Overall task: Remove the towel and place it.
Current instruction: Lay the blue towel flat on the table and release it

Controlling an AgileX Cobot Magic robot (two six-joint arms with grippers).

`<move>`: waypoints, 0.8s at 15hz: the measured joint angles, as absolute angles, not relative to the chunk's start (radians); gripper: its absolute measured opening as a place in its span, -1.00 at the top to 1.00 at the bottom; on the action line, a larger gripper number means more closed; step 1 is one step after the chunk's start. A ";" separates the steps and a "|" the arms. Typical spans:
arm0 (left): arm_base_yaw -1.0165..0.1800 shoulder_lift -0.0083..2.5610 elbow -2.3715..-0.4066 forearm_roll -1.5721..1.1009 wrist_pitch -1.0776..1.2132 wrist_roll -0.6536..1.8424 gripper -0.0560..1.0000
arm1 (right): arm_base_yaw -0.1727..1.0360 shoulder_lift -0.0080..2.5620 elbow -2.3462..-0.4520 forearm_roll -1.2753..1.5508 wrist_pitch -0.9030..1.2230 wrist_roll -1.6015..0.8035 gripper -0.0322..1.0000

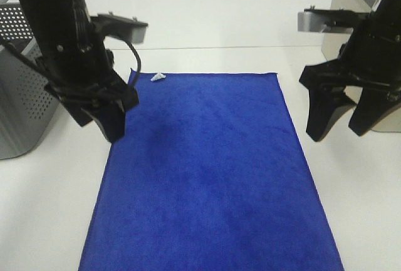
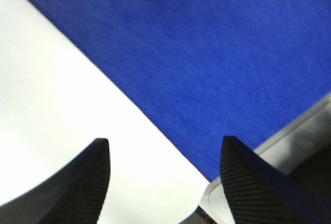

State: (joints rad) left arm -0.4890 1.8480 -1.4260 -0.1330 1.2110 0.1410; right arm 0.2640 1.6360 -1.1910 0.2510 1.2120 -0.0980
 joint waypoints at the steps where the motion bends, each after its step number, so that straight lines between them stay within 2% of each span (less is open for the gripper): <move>1: -0.441 1.848 -1.472 -0.119 1.211 0.122 -0.23 | 0.229 1.656 -1.242 0.249 1.212 -0.094 -0.41; 4: -0.308 1.874 -1.599 -0.104 1.189 0.079 -0.24 | 0.140 1.779 -1.469 0.217 1.210 -0.095 -0.41; 8: -0.261 2.005 -1.727 -0.103 1.092 0.036 -0.24 | 0.138 1.948 -1.740 0.204 1.212 -0.096 -0.46; 12: -0.252 2.213 -1.959 -0.080 1.050 -0.050 -0.48 | 0.138 2.138 -1.971 0.199 1.213 -0.096 -0.58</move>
